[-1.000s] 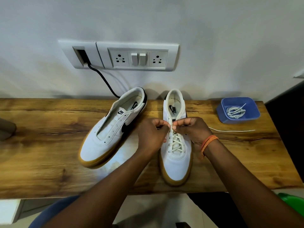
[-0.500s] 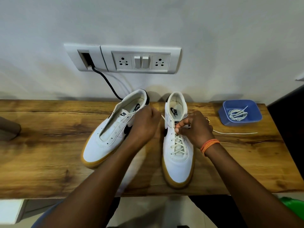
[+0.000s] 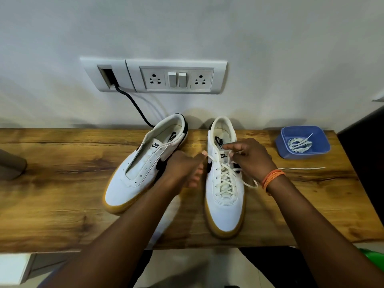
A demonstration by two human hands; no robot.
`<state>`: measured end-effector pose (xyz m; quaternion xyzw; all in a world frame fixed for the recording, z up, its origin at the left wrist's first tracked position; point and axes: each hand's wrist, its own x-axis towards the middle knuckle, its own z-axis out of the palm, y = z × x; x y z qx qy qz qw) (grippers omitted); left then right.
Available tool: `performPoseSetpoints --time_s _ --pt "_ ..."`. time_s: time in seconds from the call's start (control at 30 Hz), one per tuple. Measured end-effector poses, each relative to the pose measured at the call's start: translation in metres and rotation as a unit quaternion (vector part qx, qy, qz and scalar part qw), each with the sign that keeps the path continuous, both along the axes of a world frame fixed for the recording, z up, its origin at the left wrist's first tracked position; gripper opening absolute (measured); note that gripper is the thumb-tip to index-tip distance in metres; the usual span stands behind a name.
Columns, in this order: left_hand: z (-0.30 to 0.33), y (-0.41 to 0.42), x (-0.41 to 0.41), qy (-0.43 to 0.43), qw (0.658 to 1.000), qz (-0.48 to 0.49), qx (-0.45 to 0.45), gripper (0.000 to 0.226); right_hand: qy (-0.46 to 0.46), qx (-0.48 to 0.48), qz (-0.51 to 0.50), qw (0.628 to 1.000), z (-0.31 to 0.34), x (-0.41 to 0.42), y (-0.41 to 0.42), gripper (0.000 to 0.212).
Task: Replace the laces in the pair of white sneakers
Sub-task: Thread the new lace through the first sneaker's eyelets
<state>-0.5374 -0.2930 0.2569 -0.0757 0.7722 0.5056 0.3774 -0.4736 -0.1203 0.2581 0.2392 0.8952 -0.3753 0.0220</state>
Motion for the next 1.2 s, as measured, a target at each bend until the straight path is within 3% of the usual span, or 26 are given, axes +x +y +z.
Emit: performPoseSetpoints --time_s 0.07,0.2,0.4,0.5,0.6,0.7,0.77,0.93,1.1,1.2 --pt "-0.005 0.011 0.013 -0.026 0.998 0.022 0.050 0.041 -0.003 0.002 -0.013 1.000 -0.003 0.000 0.007 0.037" --pt "-0.012 0.023 0.019 0.005 0.990 0.090 0.112 0.024 0.000 0.013 -0.004 1.000 -0.003 0.001 0.013 0.041" --pt "0.002 0.021 0.008 0.052 0.981 0.086 0.167 0.018 -0.007 0.001 -0.002 1.000 -0.002 0.003 0.014 0.040" --pt "0.027 0.009 -0.017 0.126 0.957 0.151 0.212 0.020 -0.012 -0.009 -0.009 1.000 0.004 0.003 0.013 0.041" --pt "0.041 -0.004 -0.033 0.195 0.948 0.165 0.192 0.021 0.013 -0.023 -0.004 1.000 0.005 0.002 0.006 0.028" --pt "0.038 -0.003 -0.026 0.173 0.957 0.141 0.186 0.027 0.036 -0.025 -0.008 0.999 0.003 0.000 -0.001 0.013" --pt "0.038 0.002 -0.021 0.164 0.955 0.123 0.214 0.031 0.039 0.014 -0.009 0.999 0.005 -0.003 -0.009 0.014" --pt "0.055 0.000 -0.026 0.233 0.929 0.086 0.273 0.016 0.083 0.016 0.035 0.996 0.001 -0.012 -0.030 0.011" --pt "0.049 -0.008 -0.030 0.193 0.931 0.141 0.277 0.018 0.072 -0.096 0.080 0.990 0.018 -0.015 -0.010 0.010" --pt "0.045 -0.009 -0.032 0.164 0.930 0.165 0.283 0.015 0.028 -0.047 0.115 0.992 0.018 -0.014 0.001 0.013"
